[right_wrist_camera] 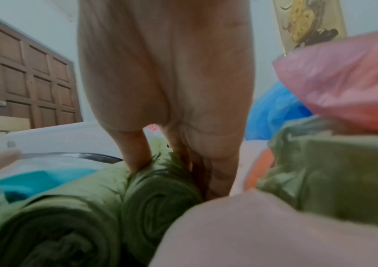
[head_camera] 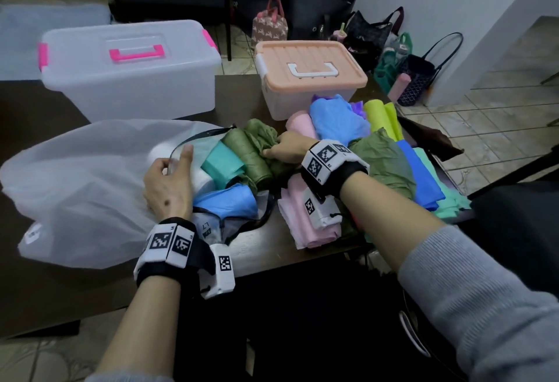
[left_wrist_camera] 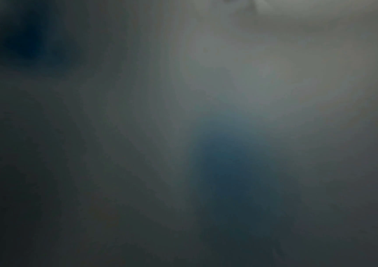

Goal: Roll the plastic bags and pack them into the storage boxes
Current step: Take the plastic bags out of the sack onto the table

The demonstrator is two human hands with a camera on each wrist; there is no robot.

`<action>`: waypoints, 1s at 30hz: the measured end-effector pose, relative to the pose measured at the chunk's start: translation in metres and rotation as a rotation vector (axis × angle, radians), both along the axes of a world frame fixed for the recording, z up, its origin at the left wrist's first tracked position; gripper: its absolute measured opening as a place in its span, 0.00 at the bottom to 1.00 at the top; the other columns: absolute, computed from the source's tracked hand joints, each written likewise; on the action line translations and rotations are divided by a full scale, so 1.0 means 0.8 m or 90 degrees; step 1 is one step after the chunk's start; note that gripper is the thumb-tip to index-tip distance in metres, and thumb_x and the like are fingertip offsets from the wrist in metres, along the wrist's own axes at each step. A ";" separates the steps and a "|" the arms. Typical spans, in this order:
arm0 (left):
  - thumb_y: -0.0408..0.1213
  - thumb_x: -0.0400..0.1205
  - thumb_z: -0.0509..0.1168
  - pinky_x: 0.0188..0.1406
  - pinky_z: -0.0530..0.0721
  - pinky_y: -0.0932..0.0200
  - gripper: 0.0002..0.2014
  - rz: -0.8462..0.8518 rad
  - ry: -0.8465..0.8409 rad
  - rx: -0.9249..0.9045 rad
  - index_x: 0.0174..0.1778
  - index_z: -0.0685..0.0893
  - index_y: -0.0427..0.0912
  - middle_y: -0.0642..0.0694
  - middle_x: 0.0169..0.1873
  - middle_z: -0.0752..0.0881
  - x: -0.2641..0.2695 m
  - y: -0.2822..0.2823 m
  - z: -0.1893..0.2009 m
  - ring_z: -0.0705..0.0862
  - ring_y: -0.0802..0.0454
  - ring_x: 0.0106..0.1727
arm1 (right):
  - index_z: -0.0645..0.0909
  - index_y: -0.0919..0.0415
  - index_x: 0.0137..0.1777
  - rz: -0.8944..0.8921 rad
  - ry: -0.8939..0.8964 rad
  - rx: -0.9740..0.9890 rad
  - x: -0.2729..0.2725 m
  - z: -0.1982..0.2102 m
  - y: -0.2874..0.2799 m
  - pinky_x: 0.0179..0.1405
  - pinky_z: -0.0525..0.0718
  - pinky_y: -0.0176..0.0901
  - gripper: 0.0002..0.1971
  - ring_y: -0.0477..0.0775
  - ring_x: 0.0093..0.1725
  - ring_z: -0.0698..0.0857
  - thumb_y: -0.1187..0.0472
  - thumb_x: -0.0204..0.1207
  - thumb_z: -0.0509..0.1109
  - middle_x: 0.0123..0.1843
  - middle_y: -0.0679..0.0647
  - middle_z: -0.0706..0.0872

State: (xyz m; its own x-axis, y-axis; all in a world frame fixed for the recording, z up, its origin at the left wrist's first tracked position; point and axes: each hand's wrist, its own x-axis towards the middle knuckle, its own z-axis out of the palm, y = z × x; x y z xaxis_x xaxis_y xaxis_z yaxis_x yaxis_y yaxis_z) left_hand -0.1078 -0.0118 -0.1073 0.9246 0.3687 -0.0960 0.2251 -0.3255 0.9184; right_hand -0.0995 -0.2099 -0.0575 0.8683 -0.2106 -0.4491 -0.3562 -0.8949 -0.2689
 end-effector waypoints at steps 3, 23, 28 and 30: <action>0.63 0.77 0.62 0.44 0.70 0.57 0.25 0.006 -0.003 -0.010 0.38 0.80 0.41 0.44 0.38 0.81 0.000 0.003 0.001 0.76 0.43 0.42 | 0.74 0.73 0.69 -0.037 -0.012 -0.011 -0.006 -0.001 0.005 0.60 0.73 0.41 0.22 0.62 0.68 0.77 0.56 0.84 0.56 0.70 0.67 0.77; 0.62 0.78 0.62 0.46 0.71 0.58 0.23 0.007 0.003 -0.039 0.41 0.83 0.43 0.44 0.40 0.83 0.001 0.005 -0.002 0.78 0.43 0.45 | 0.71 0.62 0.73 -0.132 -0.156 -0.139 -0.002 -0.011 -0.007 0.70 0.67 0.55 0.22 0.65 0.75 0.62 0.53 0.82 0.58 0.76 0.63 0.61; 0.64 0.77 0.62 0.45 0.72 0.56 0.25 0.011 -0.003 -0.042 0.38 0.81 0.41 0.45 0.37 0.82 0.002 0.005 -0.004 0.78 0.43 0.43 | 0.71 0.65 0.67 -0.107 -0.318 -0.144 -0.004 0.001 0.012 0.66 0.69 0.55 0.19 0.65 0.70 0.68 0.55 0.81 0.62 0.69 0.64 0.69; 0.64 0.77 0.62 0.45 0.73 0.55 0.26 0.013 -0.003 -0.041 0.38 0.81 0.40 0.45 0.37 0.82 0.003 0.005 -0.005 0.77 0.43 0.43 | 0.75 0.65 0.64 -0.050 -0.327 -0.034 -0.002 0.004 0.027 0.64 0.73 0.48 0.16 0.60 0.65 0.76 0.58 0.80 0.63 0.64 0.62 0.77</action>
